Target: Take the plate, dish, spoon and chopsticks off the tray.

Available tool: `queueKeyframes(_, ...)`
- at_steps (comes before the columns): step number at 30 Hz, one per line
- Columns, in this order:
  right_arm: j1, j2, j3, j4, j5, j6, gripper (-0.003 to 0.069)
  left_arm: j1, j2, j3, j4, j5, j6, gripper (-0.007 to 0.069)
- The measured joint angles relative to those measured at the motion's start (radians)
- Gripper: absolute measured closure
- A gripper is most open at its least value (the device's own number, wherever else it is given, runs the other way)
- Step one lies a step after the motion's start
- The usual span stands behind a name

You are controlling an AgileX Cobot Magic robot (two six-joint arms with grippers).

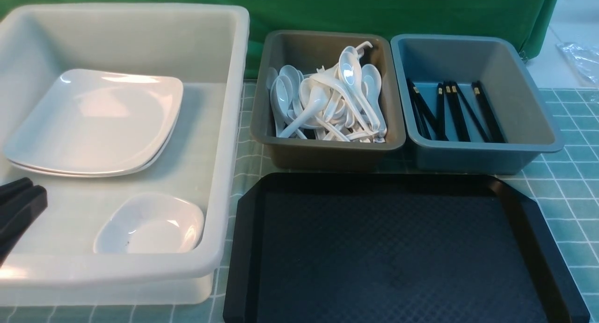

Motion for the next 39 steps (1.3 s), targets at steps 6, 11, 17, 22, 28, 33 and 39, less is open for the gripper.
queueKeyframes(6,0.000,0.000,0.000,0.000,0.036,-0.001,0.0641,0.000,0.000,0.001,0.027,0.001,0.000,0.0608)
queueKeyframes(11,0.000,0.000,0.000,0.000,0.036,-0.001,0.0639,0.000,0.000,0.002,0.029,0.001,-0.002,0.0608)
queueKeyframes(17,0.000,0.000,0.000,0.000,0.036,-0.001,0.0624,0.000,0.000,0.006,0.030,0.001,0.000,0.0608)
queueKeyframes(22,0.000,0.000,0.000,0.000,0.036,-0.001,0.0607,0.000,0.000,0.006,0.033,0.001,0.000,0.0608)
queueKeyframes(28,0.000,0.000,0.000,0.000,0.036,-0.001,0.0588,0.000,-0.001,0.028,0.073,-0.042,-0.025,0.0608)
queueKeyframes(33,0.000,0.000,0.000,-0.001,0.036,-0.001,0.0575,0.044,-0.071,0.153,0.260,-0.209,-0.374,0.0608)
queueKeyframes(39,0.000,0.000,0.000,-0.001,0.036,-0.001,0.0568,0.194,-0.270,0.417,0.363,-0.236,-0.652,0.0608)
